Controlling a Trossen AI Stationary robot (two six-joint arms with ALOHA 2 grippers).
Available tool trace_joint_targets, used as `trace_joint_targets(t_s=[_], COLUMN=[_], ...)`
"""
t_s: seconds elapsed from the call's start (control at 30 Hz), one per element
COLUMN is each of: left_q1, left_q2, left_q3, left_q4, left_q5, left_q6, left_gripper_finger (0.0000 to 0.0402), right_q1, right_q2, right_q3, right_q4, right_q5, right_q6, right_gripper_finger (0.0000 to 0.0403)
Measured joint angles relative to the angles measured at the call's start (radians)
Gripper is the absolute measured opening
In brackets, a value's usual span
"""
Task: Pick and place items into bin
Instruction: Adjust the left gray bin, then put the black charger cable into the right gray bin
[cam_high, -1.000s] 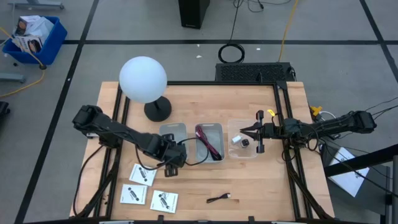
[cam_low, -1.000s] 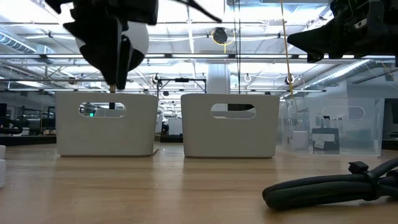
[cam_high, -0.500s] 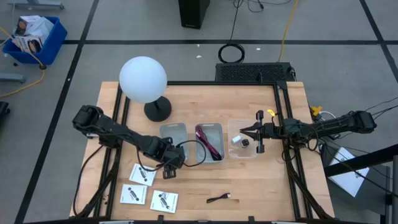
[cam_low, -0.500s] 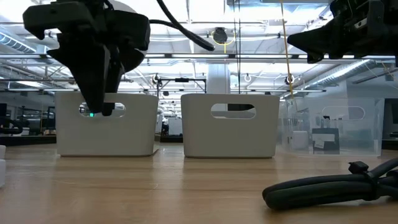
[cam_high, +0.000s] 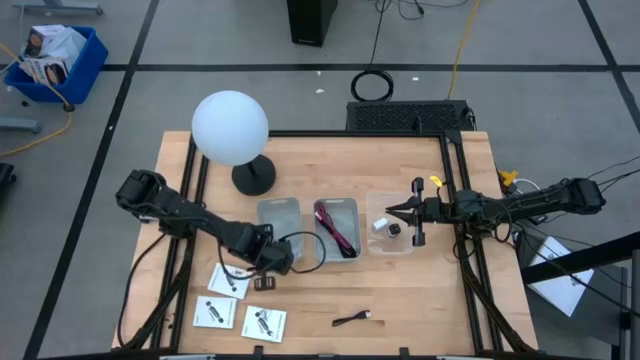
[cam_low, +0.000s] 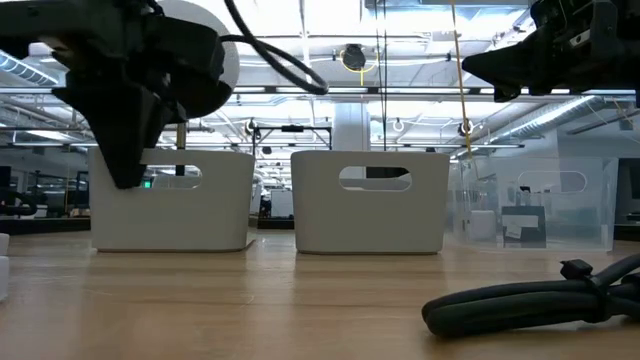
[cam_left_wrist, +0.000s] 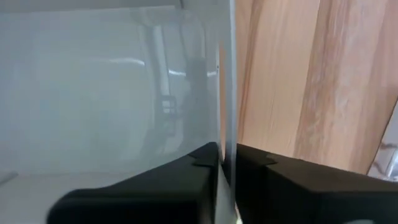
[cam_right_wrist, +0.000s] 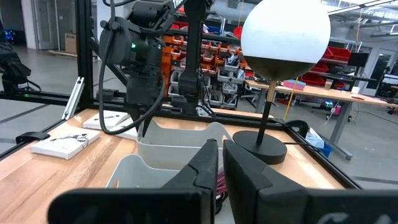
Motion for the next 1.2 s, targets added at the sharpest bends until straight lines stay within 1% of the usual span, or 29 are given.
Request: trace_joint_targets(t_s=[0.1,0.17,0.37,0.7,0.77,0.87,1.2], left_q1=[-0.009,-0.011,-0.023,-0.023,-0.023,-0.022,-0.031], left_q2=[0.000,0.000,0.000,-0.003,-0.005,-0.005,-0.005], left_q3=[0.000,0.000,0.000,0.000,0.006,0.027,0.157], left_q4=[-0.017,-0.023,-0.050,-0.036,-0.035,-0.036,-0.037], left_q5=[-0.001,0.000,0.011,0.010,0.009,0.003,-0.016], left_q6=[0.011,0.020,0.052,0.035,0.021,0.016,0.008], left_gripper_finger=[0.0010,0.0008,0.0035,0.0044,0.0054,0.0081,0.0194], right_q1=[0.000,0.000,0.000,0.000,0.000,0.000,0.000], right_q2=[0.000,0.000,0.000,0.000,0.000,0.000,0.000], right_q3=[0.000,0.000,0.000,0.000,0.000,0.000,0.000], right_q4=[0.000,0.000,0.000,0.000,0.000,0.000,0.000], right_q5=[0.000,0.000,0.000,0.000,0.000,0.000,0.000], right_q6=[0.000,0.000,0.000,-0.006,-0.006,-0.008,-0.008], right_gripper_finger=[0.0020,0.0020,0.0020,0.0020,0.0020,0.0020,0.0020])
